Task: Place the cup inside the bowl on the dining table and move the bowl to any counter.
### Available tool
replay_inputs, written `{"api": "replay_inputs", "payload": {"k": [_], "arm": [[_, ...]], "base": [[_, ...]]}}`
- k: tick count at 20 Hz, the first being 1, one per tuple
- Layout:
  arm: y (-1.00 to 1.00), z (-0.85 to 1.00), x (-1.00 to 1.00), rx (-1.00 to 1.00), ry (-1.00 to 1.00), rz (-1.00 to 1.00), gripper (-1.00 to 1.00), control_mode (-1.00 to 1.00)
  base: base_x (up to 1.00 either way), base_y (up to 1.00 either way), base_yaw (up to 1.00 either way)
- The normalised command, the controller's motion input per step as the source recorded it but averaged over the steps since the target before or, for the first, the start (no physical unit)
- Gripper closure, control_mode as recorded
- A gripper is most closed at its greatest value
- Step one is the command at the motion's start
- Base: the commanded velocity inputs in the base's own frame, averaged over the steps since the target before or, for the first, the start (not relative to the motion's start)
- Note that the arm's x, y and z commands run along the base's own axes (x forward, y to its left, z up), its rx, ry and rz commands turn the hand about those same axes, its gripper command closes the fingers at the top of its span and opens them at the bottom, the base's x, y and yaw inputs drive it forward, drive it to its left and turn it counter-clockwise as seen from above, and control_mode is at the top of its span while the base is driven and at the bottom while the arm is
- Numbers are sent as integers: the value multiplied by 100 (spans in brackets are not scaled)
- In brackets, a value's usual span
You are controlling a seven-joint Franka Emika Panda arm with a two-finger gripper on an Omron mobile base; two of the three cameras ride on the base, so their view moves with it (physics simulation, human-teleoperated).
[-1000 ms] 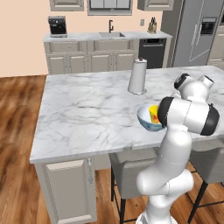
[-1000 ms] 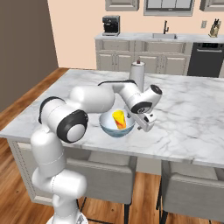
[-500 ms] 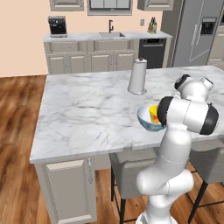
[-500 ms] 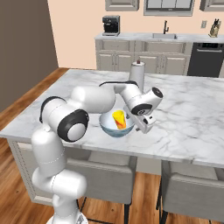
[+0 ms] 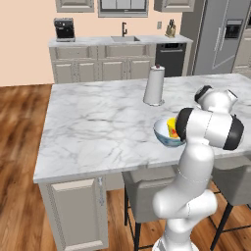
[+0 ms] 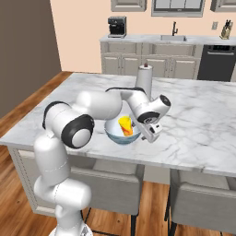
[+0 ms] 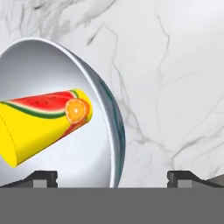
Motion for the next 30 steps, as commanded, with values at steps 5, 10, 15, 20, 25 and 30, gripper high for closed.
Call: {"api": "replay_inputs", "payload": {"k": [5, 10, 15, 20, 25, 30], "arm": [[9, -24, 0, 0, 0, 0, -100, -100], [10, -3, 0, 0, 0, 0, -100, -100], [6, -3, 14, 0, 1, 0, -100, -100], [0, -17, 24, 0, 1, 0, -100, -100], [0, -17, 9, 0, 2, 0, -100, -100], [0, 0, 0, 0, 0, 0, -100, -100]], "base": [[0, 0, 0], [0, 0, 0], [0, 0, 0], [0, 0, 0], [0, 0, 0], [0, 0, 0]]}}
